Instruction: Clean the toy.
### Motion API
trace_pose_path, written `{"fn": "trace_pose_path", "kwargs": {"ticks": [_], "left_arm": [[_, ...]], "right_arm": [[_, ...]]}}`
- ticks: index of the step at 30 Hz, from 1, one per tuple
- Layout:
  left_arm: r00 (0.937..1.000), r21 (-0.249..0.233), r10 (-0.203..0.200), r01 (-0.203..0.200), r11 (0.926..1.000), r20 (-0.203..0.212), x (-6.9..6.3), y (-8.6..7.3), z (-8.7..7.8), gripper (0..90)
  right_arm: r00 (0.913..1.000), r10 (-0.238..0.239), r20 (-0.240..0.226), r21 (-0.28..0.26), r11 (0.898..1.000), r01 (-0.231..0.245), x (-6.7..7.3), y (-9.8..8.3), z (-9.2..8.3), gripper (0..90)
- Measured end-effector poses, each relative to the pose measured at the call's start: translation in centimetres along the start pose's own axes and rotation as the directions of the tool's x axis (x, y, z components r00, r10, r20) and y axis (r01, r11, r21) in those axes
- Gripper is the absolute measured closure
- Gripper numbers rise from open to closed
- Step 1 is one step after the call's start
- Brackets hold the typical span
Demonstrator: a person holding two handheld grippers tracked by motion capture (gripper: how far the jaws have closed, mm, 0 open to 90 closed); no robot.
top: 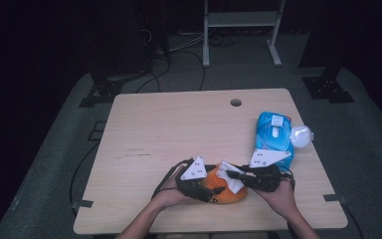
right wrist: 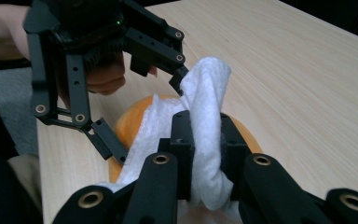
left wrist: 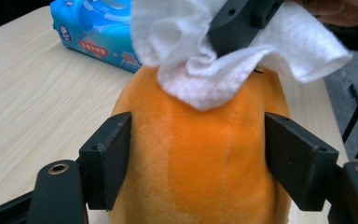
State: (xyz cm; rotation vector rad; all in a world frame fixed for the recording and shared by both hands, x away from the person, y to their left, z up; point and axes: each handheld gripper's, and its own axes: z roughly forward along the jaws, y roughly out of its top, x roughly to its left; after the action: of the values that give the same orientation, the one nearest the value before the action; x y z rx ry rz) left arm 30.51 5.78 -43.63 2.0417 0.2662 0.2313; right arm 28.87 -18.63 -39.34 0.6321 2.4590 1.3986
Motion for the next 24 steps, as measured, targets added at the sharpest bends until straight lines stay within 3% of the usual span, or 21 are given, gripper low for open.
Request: {"fn": "trace_pose_path", "kwargs": {"ticks": [3, 8, 14, 17, 20, 24], "left_arm": [[0.9996, -0.012, -0.028, 0.028, 0.9995, 0.007, 0.3, -0.3, -0.1, 27.3], [0.9998, -0.003, -0.020, 0.020, 0.9998, 0.005, 0.2, -0.1, 0.0, 27.3], [1.0000, 0.008, 0.009, -0.009, 0.9999, 0.003, -0.3, 0.2, 0.1, 26.7], [0.9995, -0.009, -0.015, 0.015, 0.9999, 0.028, 0.1, 0.2, -0.2, 20.3], [0.9993, -0.004, -0.028, 0.028, 0.9996, 0.024, 0.5, 0.4, -0.7, 14.3], [0.9968, 0.021, -0.073, 0.072, 0.9972, 0.032, 1.1, -0.1, -0.9, 15.6]], "right_arm": [[0.9995, 0.033, -0.001, -0.003, 0.999, -0.033, -1.0, -0.4, -0.4, 79.4], [0.9956, 0.093, 0.010, -0.009, 0.996, -0.093, -2.0, -1.1, -1.1, 79.4], [0.9996, 0.024, -0.013, 0.004, 1.000, -0.024, -0.5, -0.1, 0.1, 79.4], [0.9983, 0.038, -0.044, 0.017, 0.999, -0.038, -0.9, -0.3, 0.0, 79.4], [0.9983, 0.046, -0.036, 0.021, 0.999, -0.045, -1.3, -0.6, -0.3, 79.4], [0.9971, 0.072, -0.025, 0.013, 0.997, -0.071, -2.1, -0.9, -0.8, 79.4]]}}
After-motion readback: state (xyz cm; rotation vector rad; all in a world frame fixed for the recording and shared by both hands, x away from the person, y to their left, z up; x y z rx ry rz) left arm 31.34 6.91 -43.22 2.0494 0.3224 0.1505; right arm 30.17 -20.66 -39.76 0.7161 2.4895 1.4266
